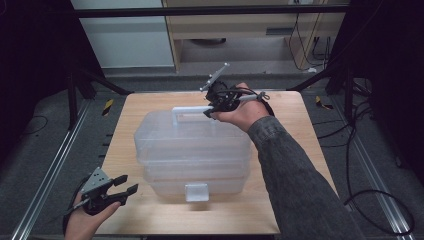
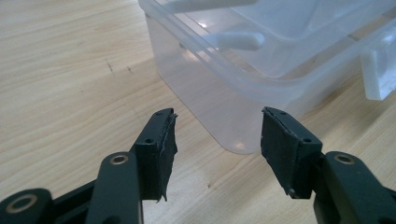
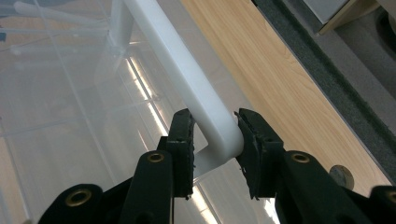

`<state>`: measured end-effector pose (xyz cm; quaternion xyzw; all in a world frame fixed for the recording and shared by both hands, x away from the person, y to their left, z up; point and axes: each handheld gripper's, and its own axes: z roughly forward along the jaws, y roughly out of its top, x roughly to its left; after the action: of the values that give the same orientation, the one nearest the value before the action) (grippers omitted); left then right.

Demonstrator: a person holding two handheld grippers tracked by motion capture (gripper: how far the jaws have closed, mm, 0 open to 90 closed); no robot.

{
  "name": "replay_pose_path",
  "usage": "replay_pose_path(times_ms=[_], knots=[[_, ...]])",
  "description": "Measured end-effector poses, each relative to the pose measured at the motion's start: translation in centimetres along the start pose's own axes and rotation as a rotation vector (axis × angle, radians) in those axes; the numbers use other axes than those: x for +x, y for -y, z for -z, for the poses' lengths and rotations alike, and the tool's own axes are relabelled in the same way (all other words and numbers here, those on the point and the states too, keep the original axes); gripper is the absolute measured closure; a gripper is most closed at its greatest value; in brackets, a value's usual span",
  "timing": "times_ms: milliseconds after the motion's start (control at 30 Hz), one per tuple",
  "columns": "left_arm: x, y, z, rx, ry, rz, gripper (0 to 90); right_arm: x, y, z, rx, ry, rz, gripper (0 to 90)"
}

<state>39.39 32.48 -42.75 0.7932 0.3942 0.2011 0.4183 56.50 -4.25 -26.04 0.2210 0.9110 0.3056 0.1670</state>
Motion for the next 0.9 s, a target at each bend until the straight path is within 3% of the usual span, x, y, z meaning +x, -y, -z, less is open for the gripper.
replay_pose_path(times_ms=[200, 300, 500, 700, 900], knots=[[0.5, -1.3, 0.4, -0.001, 0.007, -0.014, 49.9, -0.1, -0.1, 0.0, 0.004, -0.002, 0.001, 67.2], [0.9, -2.0, 0.2, 0.032, 0.026, -0.024, 53.7, -0.2, -0.2, 0.0, 0.008, -0.002, 0.001, 67.3], [1.2, -4.1, -0.1, 0.048, 0.026, -0.032, 58.7, -0.4, -0.4, -0.1, 0.009, 0.001, -0.004, 67.3], [1.4, -6.2, -0.9, 0.101, 0.037, -0.034, 61.9, -0.7, -0.6, -0.2, 0.013, 0.001, -0.012, 67.2], [1.1, -7.9, -1.2, 0.096, 0.022, -0.044, 63.0, -0.9, -0.6, -0.2, 0.017, -0.001, -0.014, 67.1]])
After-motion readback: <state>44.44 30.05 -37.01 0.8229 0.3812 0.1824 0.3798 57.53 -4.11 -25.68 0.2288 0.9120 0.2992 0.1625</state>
